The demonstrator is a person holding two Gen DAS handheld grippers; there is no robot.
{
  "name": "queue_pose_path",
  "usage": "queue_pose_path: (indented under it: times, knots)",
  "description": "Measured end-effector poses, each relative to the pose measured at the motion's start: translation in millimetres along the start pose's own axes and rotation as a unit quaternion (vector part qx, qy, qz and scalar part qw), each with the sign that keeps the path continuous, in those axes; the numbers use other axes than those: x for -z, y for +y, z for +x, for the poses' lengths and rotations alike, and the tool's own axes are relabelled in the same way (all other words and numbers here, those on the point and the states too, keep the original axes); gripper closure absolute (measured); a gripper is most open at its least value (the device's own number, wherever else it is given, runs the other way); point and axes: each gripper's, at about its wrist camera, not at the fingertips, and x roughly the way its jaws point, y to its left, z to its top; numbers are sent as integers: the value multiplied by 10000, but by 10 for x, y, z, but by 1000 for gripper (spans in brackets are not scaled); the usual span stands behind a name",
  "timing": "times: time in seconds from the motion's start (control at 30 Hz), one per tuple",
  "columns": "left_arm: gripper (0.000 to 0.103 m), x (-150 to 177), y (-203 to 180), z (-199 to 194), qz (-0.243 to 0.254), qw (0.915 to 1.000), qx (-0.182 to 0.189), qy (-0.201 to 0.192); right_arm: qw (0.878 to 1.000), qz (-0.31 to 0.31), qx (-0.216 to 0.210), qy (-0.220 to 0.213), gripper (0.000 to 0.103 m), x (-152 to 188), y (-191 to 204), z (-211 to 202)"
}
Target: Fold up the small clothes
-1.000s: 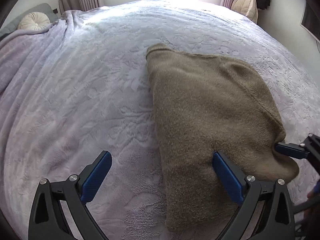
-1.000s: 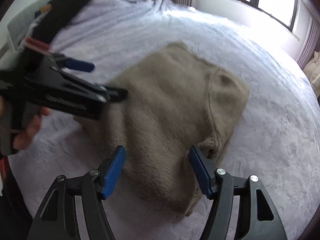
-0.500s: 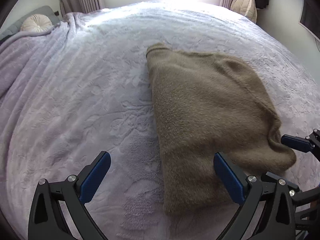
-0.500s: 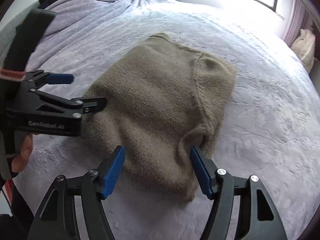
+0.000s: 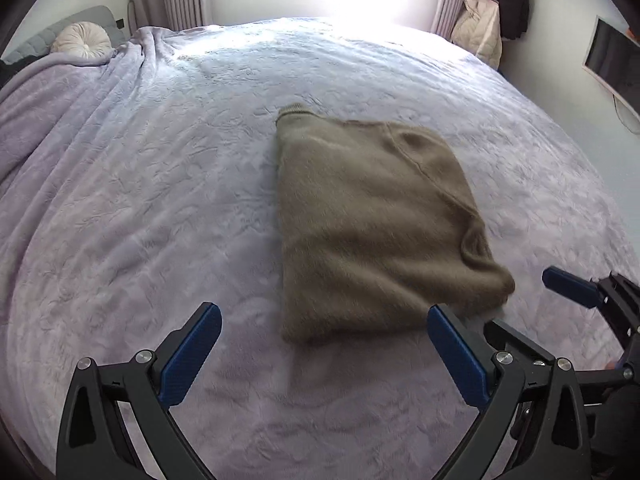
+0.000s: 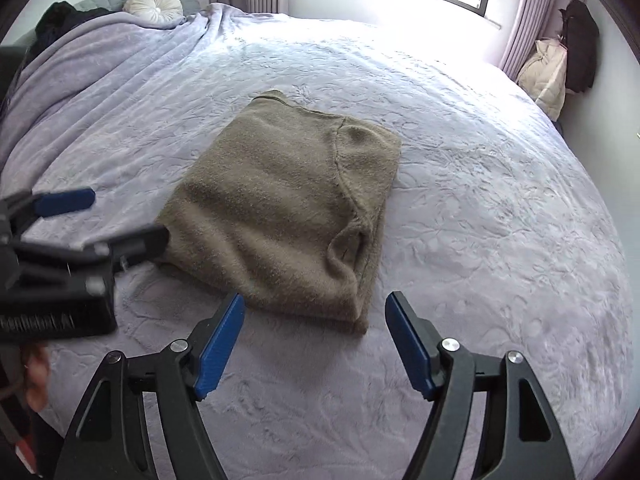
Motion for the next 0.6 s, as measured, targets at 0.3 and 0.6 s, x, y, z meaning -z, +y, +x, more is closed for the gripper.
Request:
queue_pose_path:
  times: [0.3, 0.6]
  knots:
    - [0, 194, -67, -139, -123, 9993, -354, -28, 9999, -36, 104, 92, 25, 164, 163, -73]
    - [0, 201, -98, -148, -133, 9982, -570, -100, 9998, 45, 82, 168, 25, 208, 132, -55]
